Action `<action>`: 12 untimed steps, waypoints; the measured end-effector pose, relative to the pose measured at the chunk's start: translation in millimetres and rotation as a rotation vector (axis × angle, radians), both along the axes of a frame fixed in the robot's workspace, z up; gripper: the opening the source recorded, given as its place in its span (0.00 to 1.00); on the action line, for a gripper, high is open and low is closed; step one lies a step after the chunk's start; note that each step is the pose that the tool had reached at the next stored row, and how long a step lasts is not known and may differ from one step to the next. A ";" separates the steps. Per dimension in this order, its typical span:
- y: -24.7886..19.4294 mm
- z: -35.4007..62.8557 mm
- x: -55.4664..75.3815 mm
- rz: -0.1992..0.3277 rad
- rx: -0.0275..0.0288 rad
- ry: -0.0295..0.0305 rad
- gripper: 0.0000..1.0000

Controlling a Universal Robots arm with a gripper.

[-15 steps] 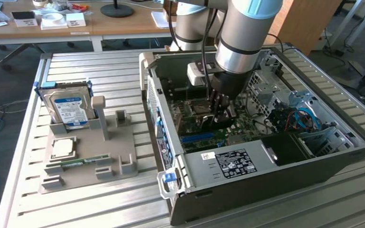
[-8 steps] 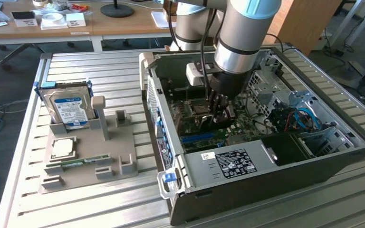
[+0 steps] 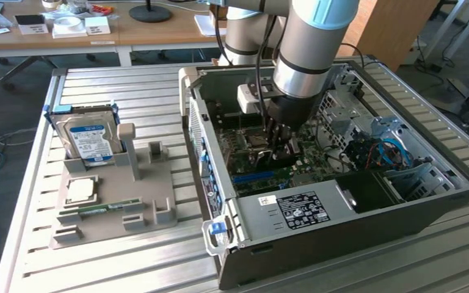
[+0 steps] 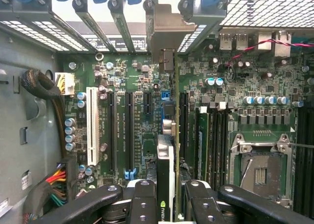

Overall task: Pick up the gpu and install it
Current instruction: 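Insert the gpu into the slot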

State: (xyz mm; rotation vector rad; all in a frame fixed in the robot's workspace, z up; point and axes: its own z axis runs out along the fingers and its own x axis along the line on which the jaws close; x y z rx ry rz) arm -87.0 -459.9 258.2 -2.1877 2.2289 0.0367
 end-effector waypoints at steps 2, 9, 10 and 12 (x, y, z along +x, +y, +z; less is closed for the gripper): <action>0.0 -0.1 -0.1 0.000 -0.0003 0.0000 0.27; -1.2 -0.2 -0.1 0.000 -0.0006 -0.0002 0.27; -1.2 -0.1 -0.1 0.000 -0.0007 -0.0001 0.27; -1.2 -0.2 -0.8 0.000 -0.0007 -0.0002 0.27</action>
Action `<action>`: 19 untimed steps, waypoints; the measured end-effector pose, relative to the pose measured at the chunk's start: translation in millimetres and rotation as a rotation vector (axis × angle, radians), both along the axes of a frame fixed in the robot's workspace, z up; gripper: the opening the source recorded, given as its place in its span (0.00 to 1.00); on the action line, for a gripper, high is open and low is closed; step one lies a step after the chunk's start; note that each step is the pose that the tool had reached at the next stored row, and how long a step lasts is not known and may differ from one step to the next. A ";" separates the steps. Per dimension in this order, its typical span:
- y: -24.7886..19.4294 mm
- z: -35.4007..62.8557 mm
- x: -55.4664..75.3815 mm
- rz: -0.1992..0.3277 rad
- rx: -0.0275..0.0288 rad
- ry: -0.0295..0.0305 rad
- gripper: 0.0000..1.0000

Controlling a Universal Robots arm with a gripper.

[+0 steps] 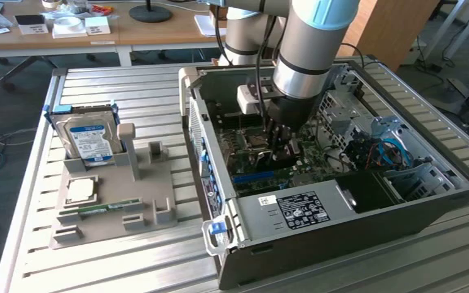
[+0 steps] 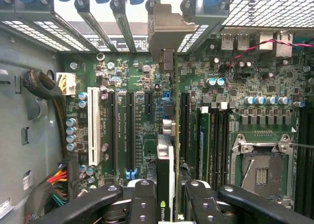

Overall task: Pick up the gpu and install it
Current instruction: 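Insert the gpu into the slot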

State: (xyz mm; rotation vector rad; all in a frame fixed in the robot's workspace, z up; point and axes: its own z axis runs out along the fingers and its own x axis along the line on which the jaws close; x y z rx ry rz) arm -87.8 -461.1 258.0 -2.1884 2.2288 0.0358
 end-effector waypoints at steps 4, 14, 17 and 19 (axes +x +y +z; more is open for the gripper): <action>0.0 0.0 -1.2 0.000 -0.0001 0.0001 0.27; 0.0 0.0 -3.3 0.000 -0.0002 0.0000 0.27; -0.3 0.0 -3.5 0.000 -0.0004 0.0001 0.27; -0.3 0.0 -3.5 0.000 -0.0005 0.0001 0.27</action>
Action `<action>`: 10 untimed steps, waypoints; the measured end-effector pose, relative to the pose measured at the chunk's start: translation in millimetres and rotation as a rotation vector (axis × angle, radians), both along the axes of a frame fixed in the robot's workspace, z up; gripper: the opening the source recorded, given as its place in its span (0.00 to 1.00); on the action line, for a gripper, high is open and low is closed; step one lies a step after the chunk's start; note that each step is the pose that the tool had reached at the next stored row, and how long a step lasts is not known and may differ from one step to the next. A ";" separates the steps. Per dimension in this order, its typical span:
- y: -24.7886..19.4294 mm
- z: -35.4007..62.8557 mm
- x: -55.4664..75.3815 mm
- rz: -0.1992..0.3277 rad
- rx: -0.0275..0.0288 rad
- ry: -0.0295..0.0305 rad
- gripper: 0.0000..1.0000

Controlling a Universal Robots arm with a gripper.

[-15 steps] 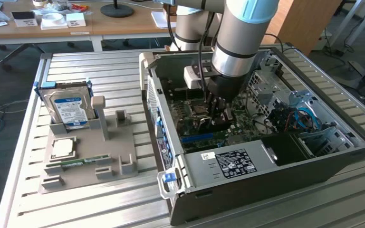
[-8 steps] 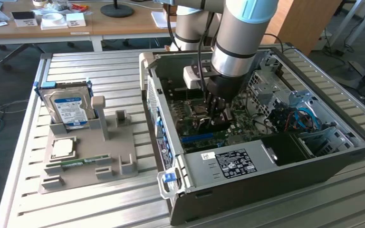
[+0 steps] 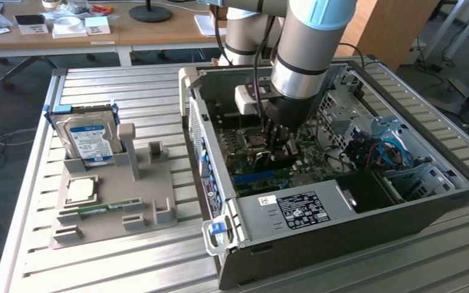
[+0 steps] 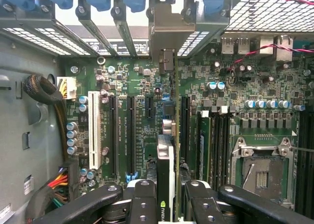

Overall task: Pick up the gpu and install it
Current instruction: 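Insert the gpu into the slot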

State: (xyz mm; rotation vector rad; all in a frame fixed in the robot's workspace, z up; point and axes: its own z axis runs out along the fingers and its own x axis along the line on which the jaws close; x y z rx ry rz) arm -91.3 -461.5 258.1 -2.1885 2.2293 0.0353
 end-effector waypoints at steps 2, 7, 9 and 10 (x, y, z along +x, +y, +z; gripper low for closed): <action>0.0 0.0 -0.7 0.000 0.0000 -0.0001 0.27; 0.0 0.0 -3.6 0.000 0.0001 0.0000 0.27; 0.0 0.0 -4.5 0.000 0.0000 0.0000 0.27; 0.0 0.0 -4.8 0.000 0.0001 -0.0001 0.27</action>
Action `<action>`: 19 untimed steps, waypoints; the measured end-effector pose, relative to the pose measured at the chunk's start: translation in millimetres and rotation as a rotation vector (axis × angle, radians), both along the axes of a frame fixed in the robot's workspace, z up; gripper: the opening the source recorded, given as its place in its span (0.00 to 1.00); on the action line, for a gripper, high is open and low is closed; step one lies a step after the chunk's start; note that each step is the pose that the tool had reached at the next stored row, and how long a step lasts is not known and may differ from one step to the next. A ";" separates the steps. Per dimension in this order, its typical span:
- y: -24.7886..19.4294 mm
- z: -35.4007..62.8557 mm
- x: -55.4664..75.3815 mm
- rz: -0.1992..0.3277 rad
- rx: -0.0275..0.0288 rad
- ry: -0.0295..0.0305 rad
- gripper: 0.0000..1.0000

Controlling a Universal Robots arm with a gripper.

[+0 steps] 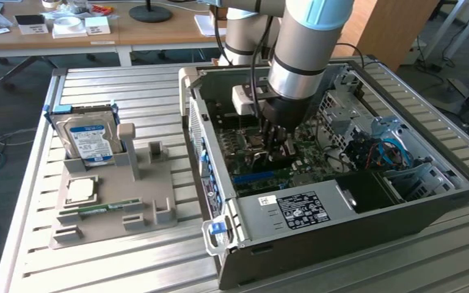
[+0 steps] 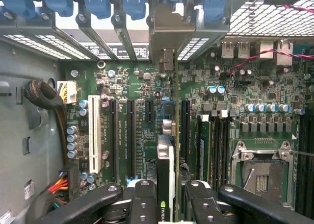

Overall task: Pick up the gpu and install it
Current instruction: 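Insert the gpu into the slot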

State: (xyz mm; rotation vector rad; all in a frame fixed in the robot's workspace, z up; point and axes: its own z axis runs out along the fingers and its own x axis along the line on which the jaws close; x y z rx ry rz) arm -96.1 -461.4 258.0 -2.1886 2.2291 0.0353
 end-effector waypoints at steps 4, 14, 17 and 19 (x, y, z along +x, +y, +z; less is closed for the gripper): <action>0.0 0.0 -1.0 0.000 0.0000 0.0000 0.27; 0.3 -0.2 -5.3 0.000 -0.0088 -0.0037 0.27; 0.3 -0.1 -5.3 0.000 -0.0093 -0.0036 0.27; 0.4 -0.1 -5.4 0.000 -0.0092 -0.0036 0.27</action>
